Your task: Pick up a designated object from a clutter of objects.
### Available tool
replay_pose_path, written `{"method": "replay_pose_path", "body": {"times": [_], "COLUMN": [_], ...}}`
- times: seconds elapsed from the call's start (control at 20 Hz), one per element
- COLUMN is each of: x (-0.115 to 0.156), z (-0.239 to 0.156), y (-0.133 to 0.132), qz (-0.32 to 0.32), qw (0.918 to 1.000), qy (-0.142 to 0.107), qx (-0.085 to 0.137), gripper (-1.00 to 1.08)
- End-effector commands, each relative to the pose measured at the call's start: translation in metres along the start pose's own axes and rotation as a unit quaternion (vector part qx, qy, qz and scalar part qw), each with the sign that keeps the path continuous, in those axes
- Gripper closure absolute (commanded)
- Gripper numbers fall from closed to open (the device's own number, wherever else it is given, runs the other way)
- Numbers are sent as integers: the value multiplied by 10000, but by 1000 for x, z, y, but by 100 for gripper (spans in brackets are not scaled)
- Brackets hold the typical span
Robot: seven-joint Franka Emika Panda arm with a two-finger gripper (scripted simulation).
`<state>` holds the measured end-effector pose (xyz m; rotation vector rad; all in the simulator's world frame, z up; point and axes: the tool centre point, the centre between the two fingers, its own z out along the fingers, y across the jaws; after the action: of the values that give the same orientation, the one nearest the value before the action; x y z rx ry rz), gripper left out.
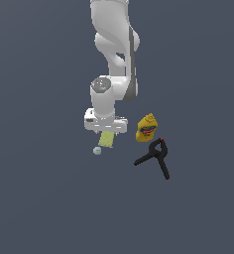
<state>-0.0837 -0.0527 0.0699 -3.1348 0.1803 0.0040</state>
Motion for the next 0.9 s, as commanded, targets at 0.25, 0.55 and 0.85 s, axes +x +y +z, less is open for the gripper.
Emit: {"method": "replay_pose_path", "body": {"times": [0.25, 0.55, 0.85], "x": [-8, -8, -9], "z": [10, 15, 37], "y": [4, 4, 4], "qz": [46, 44, 46], "qw": [10000, 10000, 10000], "qy": [13, 8, 10], "qx": [-7, -7, -7], "gripper": [-92, -92, -92]}}
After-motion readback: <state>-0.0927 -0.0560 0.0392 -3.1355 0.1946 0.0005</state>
